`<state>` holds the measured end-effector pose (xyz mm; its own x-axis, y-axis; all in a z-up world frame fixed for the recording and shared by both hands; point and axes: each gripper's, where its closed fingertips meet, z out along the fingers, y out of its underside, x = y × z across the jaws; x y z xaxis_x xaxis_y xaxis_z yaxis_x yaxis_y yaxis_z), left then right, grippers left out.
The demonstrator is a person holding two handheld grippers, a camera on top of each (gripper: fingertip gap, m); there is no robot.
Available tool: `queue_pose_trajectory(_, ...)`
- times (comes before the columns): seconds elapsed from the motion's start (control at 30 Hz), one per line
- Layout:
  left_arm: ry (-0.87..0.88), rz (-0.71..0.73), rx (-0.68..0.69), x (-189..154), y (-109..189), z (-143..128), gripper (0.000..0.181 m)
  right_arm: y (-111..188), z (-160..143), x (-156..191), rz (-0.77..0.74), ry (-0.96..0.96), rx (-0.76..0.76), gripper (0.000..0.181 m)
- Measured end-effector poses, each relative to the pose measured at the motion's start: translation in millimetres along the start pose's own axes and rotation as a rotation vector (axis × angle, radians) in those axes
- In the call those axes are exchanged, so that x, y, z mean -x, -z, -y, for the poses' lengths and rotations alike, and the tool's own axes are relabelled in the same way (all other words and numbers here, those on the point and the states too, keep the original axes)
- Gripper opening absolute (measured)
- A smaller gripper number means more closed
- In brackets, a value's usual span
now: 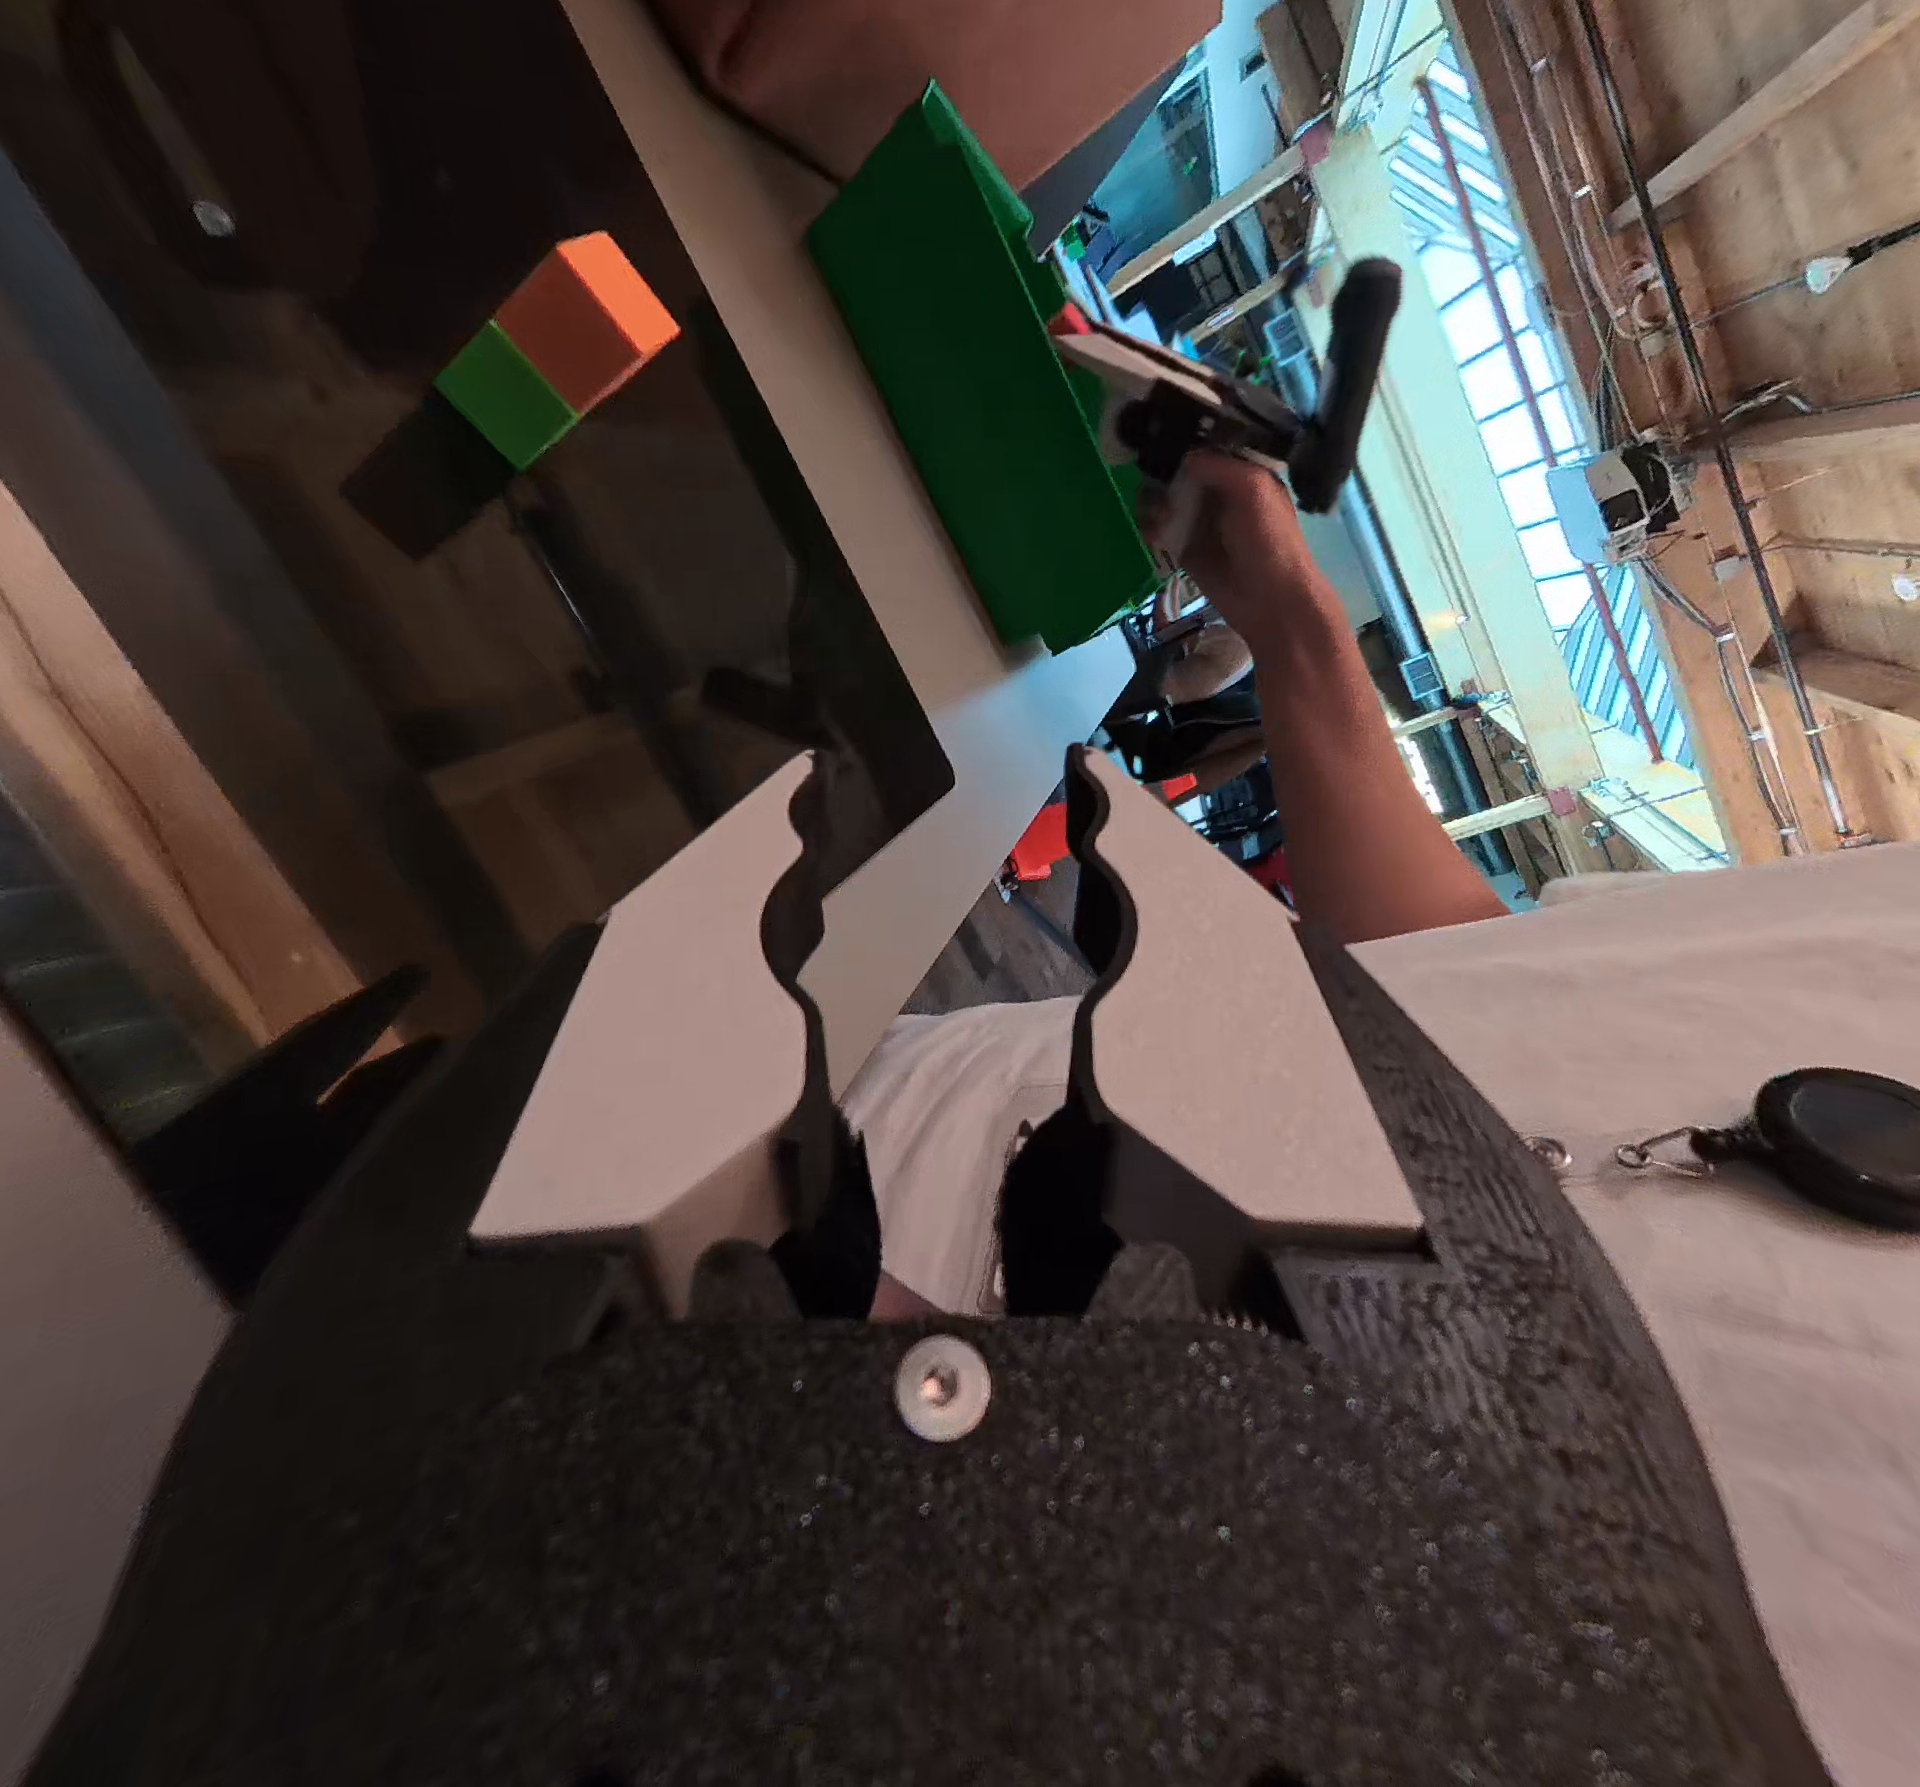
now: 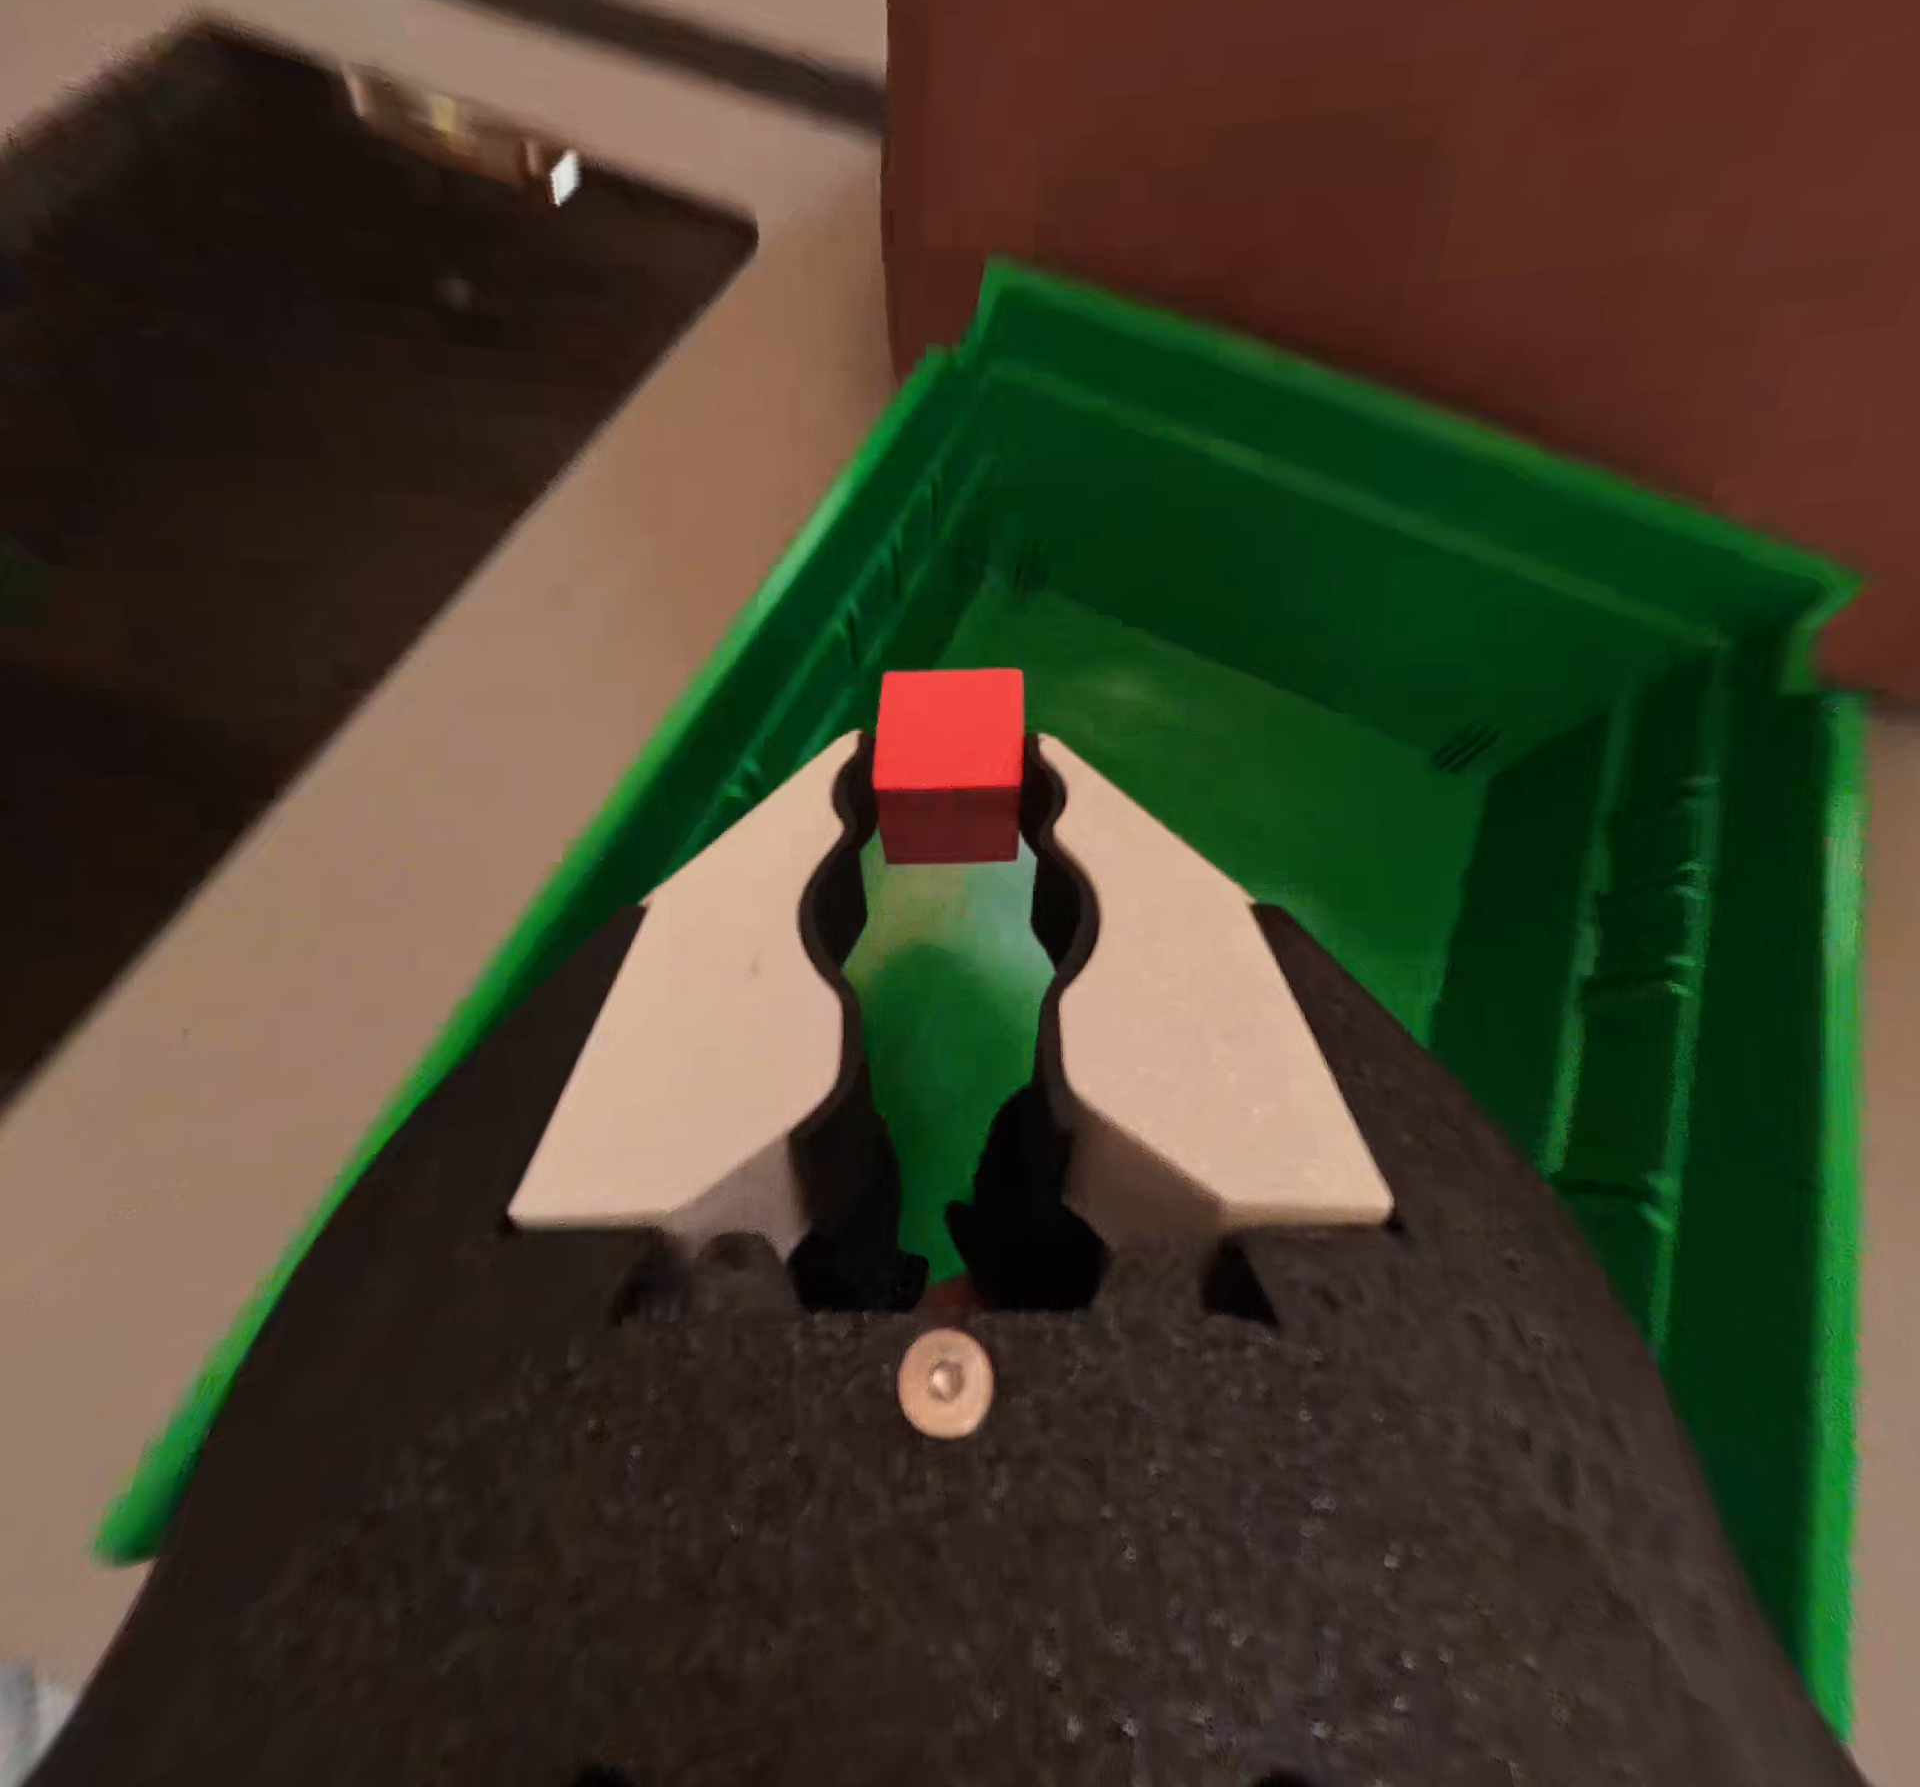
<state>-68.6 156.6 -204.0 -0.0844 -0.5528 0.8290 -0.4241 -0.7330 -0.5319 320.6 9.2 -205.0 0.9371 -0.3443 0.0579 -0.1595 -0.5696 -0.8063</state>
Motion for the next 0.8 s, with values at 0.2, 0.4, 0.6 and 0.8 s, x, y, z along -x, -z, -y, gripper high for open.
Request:
queue_pose_trajectory(0.2,-0.280,0.249,0.176,19,-18,-8,0.046,-68,-41,8,0.206,0.078,0.181,0.027)
queue_pose_trajectory(0.4,-0.433,0.421,0.227,34,-37,19,0.046,-69,-58,13,0.263,0.145,0.258,0.036)
queue_pose_trajectory(0.6,-0.662,0.523,0.221,46,-60,79,0.050,-8,-24,5,0.119,0.056,0.105,0.057)
queue_pose_trajectory(0.8,-0.776,0.480,0.418,66,-95,82,0.054,88,31,92,0.139,-0.129,-0.293,0.059)
